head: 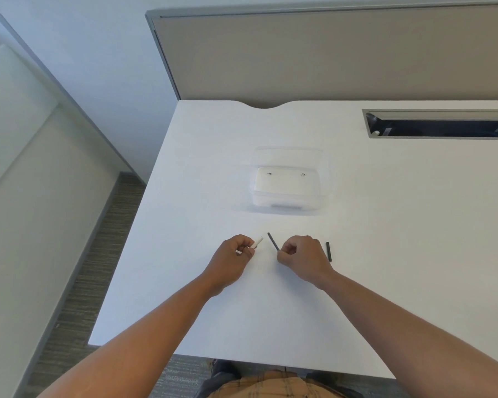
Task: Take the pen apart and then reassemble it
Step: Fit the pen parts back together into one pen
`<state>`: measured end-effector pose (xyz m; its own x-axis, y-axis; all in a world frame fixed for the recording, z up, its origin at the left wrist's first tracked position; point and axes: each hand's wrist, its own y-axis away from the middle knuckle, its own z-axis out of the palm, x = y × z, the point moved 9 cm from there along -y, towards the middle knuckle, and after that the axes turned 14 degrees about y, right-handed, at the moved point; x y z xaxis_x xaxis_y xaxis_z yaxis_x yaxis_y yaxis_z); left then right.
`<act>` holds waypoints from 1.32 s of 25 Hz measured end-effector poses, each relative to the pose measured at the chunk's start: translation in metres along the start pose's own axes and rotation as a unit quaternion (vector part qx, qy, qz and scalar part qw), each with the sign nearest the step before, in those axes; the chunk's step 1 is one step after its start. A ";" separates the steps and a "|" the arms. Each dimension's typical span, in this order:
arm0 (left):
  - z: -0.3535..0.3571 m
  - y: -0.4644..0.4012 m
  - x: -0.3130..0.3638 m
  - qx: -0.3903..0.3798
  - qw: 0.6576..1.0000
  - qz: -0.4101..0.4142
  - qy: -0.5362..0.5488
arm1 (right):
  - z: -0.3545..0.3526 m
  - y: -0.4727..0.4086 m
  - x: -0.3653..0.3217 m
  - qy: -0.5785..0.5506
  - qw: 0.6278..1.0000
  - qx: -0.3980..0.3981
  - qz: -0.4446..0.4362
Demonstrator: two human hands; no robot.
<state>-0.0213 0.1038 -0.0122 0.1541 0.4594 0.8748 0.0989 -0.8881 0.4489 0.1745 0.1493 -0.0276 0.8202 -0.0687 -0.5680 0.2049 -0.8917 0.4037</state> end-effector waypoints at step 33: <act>0.018 0.001 0.043 -0.013 0.996 0.092 -0.012 | -0.048 0.012 -0.034 -0.393 0.918 0.014 -0.051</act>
<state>0.0029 0.1232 0.0224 0.1904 0.2887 0.9383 0.0422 -0.9573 0.2860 0.1748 0.1627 0.0310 0.1574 -0.2761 -0.9481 0.2356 -0.9219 0.3076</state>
